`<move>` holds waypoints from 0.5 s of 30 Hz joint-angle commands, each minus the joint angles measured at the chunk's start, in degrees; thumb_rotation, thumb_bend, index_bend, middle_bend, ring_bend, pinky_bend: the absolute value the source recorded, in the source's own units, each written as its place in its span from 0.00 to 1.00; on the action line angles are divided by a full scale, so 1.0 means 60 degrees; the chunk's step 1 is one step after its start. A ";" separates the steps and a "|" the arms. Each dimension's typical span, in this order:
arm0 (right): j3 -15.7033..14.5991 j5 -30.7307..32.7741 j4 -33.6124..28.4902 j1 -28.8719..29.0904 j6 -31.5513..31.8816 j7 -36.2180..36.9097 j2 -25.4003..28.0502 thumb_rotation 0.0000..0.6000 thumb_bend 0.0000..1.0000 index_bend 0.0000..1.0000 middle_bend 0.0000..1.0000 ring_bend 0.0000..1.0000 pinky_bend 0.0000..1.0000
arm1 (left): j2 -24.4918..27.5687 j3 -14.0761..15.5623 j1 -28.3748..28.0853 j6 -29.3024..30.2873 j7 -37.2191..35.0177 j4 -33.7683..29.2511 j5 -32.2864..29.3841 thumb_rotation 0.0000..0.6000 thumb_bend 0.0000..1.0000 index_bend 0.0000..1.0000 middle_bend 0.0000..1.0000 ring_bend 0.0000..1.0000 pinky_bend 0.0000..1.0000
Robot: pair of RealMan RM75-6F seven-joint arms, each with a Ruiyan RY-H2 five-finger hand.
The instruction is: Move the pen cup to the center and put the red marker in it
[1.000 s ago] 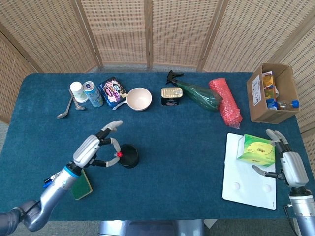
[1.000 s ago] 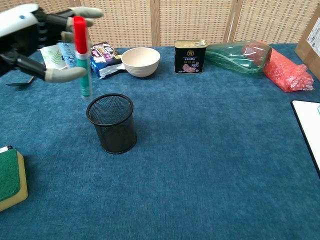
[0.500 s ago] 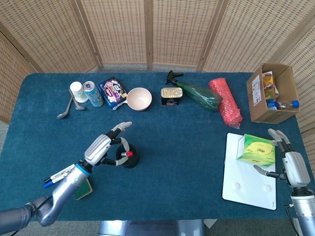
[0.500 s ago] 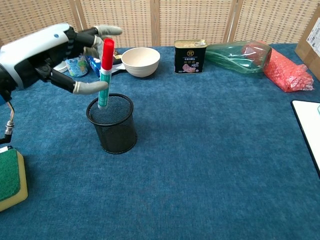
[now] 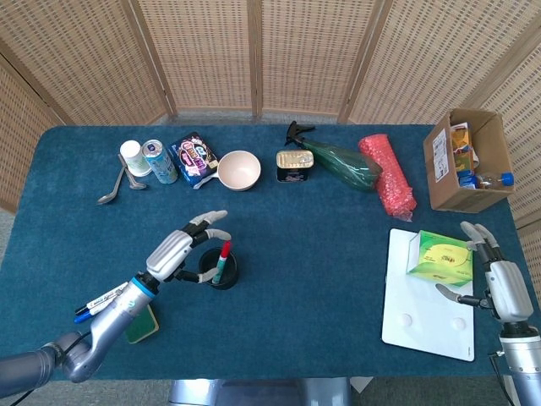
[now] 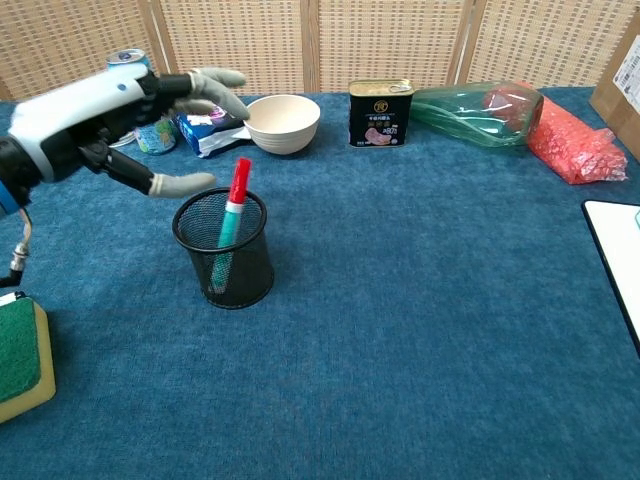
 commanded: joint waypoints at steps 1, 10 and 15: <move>-0.0006 -0.0020 -0.0016 -0.0015 0.0037 0.0000 0.0012 1.00 0.00 0.01 0.12 0.00 0.27 | 0.0492 -0.0052 0.0282 0.0620 0.0936 -0.0023 0.0132 1.00 0.36 0.26 0.00 0.00 0.00; -0.0003 -0.0105 -0.0121 -0.0023 0.0141 -0.0203 0.0040 1.00 0.00 0.01 0.12 0.00 0.27 | 0.2308 0.0138 0.1537 0.1881 0.2900 -0.0925 -0.0213 1.00 0.36 0.27 0.00 0.00 0.00; 0.0127 0.0016 -0.0041 -0.0078 0.0313 -0.1414 -0.0028 1.00 0.00 0.03 0.12 0.00 0.27 | 0.3444 0.0633 0.2580 0.2237 0.3910 -0.1499 -0.0870 1.00 0.36 0.27 0.00 0.00 0.00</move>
